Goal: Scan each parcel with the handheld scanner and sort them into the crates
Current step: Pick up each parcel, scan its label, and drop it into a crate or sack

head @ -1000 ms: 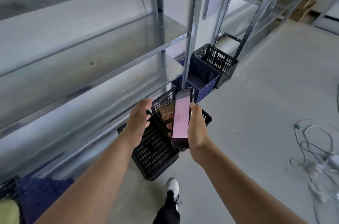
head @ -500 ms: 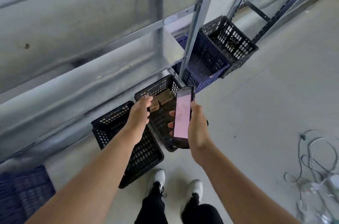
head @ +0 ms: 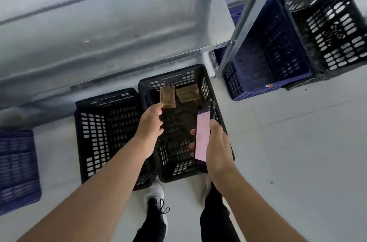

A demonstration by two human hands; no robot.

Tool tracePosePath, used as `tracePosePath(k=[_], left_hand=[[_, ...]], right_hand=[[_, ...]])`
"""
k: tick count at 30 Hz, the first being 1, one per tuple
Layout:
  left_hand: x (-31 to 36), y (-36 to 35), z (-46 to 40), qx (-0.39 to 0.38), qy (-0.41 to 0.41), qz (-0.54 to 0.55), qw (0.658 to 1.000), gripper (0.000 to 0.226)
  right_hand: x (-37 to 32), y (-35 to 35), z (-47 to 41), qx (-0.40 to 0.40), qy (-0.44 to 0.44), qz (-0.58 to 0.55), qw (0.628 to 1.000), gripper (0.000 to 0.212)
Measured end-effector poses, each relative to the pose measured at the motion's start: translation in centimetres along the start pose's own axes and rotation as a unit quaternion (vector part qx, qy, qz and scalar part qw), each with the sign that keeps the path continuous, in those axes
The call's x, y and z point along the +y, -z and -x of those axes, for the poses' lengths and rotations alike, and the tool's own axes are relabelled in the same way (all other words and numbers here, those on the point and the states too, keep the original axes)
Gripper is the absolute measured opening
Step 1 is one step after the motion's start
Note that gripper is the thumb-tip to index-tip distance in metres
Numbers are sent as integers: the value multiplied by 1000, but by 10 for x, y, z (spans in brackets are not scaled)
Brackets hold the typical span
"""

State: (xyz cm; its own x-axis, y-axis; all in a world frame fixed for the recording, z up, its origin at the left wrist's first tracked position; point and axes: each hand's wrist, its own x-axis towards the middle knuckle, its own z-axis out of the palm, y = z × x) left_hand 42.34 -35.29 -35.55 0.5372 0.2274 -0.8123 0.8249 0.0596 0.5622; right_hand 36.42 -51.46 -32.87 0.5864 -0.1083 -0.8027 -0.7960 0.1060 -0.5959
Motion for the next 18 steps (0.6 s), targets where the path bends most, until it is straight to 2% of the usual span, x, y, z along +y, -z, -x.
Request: tracePosePath(k=[4, 11, 15, 18], left_hand=[[-28, -22, -66, 26, 9, 13, 1000, 52], [-78, -34, -178, 56, 14, 44, 997, 48], [-104, -42, -249, 49, -65, -29, 996, 54], [-118, -44, -303, 50, -115, -146, 981, 59]], right_hand=[[17, 3, -66, 2, 18, -3, 1000, 53], [59, -14, -174, -10, 37, 29, 999, 67], [86, -25, -231, -35, 55, 50, 997, 56], [105, -32, -272, -39, 60, 57, 996, 56]])
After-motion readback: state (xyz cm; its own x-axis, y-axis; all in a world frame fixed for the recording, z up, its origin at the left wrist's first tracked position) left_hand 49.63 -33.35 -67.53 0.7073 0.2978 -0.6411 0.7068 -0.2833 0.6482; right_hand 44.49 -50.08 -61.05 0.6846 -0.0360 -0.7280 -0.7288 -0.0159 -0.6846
